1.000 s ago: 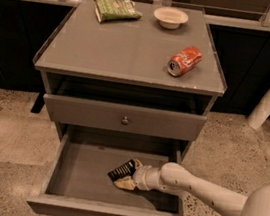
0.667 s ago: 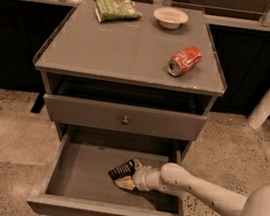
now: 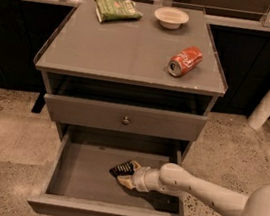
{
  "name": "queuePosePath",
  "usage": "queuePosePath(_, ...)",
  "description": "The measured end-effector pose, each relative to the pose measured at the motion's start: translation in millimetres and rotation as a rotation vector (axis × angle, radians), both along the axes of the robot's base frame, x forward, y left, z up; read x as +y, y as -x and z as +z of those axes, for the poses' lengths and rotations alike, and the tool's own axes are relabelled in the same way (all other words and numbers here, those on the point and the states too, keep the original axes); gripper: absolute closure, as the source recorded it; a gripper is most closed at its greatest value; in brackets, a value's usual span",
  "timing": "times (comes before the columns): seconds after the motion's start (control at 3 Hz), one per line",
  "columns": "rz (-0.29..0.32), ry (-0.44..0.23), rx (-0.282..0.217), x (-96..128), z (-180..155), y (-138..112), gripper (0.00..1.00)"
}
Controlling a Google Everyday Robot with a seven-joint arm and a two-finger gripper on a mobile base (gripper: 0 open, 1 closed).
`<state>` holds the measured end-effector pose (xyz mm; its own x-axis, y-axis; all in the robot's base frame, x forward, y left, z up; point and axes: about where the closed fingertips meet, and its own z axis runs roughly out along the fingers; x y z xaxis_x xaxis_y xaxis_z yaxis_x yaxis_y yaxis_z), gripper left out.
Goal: Pick rxbar chocolate from middle drawer and place on counter
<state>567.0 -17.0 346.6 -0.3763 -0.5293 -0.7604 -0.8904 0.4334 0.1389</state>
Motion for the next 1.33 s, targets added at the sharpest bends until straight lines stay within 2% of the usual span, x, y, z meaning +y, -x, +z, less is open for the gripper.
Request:
queuePosePath(0.33, 0.011, 0.028, -0.028, -5, 24, 5, 1.0)
queuePosePath(1.0, 0.052, 0.105, -0.168, -19, 109, 17, 1.0)
queuePosePath(1.33, 0.054, 0.11, -0.176, -20, 114, 16, 0.82)
